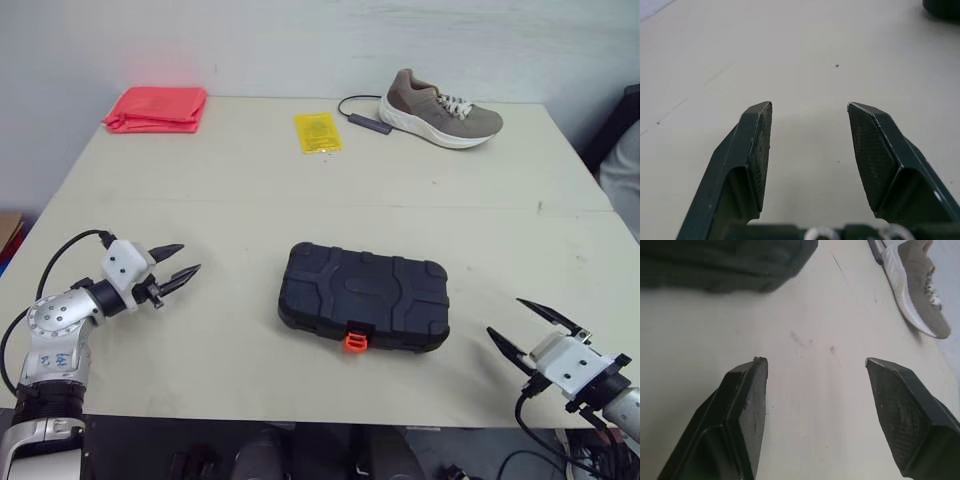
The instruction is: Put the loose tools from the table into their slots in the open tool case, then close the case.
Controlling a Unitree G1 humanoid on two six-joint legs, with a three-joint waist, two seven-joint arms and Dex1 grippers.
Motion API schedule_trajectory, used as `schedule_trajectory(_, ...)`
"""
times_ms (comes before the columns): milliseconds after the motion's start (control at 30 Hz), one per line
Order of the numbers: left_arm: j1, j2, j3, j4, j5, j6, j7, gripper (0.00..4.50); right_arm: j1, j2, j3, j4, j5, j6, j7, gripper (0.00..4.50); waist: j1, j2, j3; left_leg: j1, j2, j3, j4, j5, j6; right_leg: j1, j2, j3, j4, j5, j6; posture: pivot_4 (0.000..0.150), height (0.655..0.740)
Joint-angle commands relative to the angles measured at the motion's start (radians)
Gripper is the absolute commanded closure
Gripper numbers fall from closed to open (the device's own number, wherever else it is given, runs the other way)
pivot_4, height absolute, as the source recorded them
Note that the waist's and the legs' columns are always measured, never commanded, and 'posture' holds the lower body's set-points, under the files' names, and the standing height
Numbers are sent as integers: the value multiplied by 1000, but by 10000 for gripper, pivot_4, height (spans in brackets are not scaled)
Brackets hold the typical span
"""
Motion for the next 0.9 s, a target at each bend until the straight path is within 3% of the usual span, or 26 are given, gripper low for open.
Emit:
schedule_trajectory(33, -133, -72, -71, -44, -11, 87, -6, 26481, 44, -33, 34, -189, 218, 227, 97, 26084, 16, -1, 0, 0, 0, 0, 0, 0, 0, 0, 0, 0, 0, 0, 0, 1500, 7400)
schedule_trajectory(100, -207, -123, -119, -35, -6, 131, -33, 33663, 39, -50, 72, -247, 250, 319, 127, 35567, 24, -3, -1, -1, -1, -1, 1, 1, 1, 0, 1, -1, 1, 0, 0, 1500, 7400)
schedule_trajectory(167, -260, -155, -150, -11, 12, 159, -40, 44375, 22, -71, 107, -269, 253, 390, 158, 45000, 23, -4, -1, -2, -1, 0, 4, 0, 1, 0, 2, -2, 1, 0, 1, 1500, 7400)
schedule_trajectory(533, -699, -376, -340, 578, 249, 96, -9, 44375, -162, -108, 287, -200, 138, 559, 237, 45000, 14, -8, 1, -5, -2, 0, 11, -2, 3, -1, 6, -3, -1, 0, 1, 1500, 7400)
schedule_trajectory(700, -730, -404, -362, 723, 315, 20, 1, 44375, -269, -96, 303, -79, 72, 529, 241, 45000, 13, -9, 1, -5, -1, 0, 12, -2, 3, 0, 7, -2, 0, 1, 1, 1500, 7400)
schedule_trajectory(900, -677, -361, -347, 713, 302, -61, -196, 44375, -456, -91, 326, 125, -19, 436, 252, 45000, 11, -10, 1, -5, 0, 1, 15, -3, 4, 0, 4, -3, 2, 1, 2, 1500, 7400)
